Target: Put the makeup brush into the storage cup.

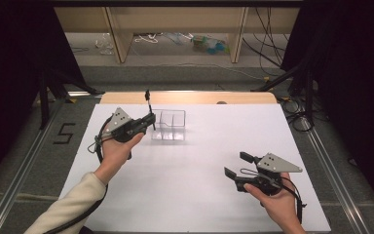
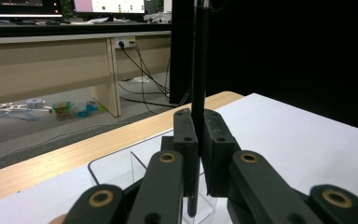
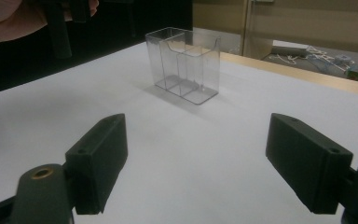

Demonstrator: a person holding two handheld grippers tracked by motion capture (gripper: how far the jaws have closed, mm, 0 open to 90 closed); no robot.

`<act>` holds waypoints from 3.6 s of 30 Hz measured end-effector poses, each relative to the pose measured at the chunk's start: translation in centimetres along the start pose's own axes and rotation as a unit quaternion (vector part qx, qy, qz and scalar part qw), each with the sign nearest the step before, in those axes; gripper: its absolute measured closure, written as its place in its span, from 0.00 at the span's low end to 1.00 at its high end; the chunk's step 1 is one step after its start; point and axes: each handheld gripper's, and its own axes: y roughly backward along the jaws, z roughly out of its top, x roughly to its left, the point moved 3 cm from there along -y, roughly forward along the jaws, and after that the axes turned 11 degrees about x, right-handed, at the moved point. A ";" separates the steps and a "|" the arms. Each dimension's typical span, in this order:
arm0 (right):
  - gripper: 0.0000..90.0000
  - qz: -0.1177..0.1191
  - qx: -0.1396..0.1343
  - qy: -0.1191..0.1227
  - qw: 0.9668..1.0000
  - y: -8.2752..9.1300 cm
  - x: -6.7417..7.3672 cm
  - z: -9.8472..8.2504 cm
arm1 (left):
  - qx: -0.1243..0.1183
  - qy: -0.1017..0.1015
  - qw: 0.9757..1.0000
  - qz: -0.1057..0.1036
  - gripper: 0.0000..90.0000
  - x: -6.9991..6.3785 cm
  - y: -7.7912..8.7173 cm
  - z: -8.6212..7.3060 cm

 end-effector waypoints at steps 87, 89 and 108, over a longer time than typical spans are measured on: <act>0.24 0.008 -0.005 -0.002 1.000 -0.2 0.0 -0.1 | -0.003 0.006 1.000 0.020 0.95 2.1 -2.3 1.6; 0.24 0.008 -0.005 -0.001 1.000 -0.2 0.0 -0.1 | -0.002 0.004 1.000 0.020 0.95 2.2 -2.3 1.6; 0.24 0.009 -0.003 -0.001 1.000 -0.2 0.0 -0.1 | 0.001 0.004 1.000 0.025 0.95 2.4 -3.0 1.6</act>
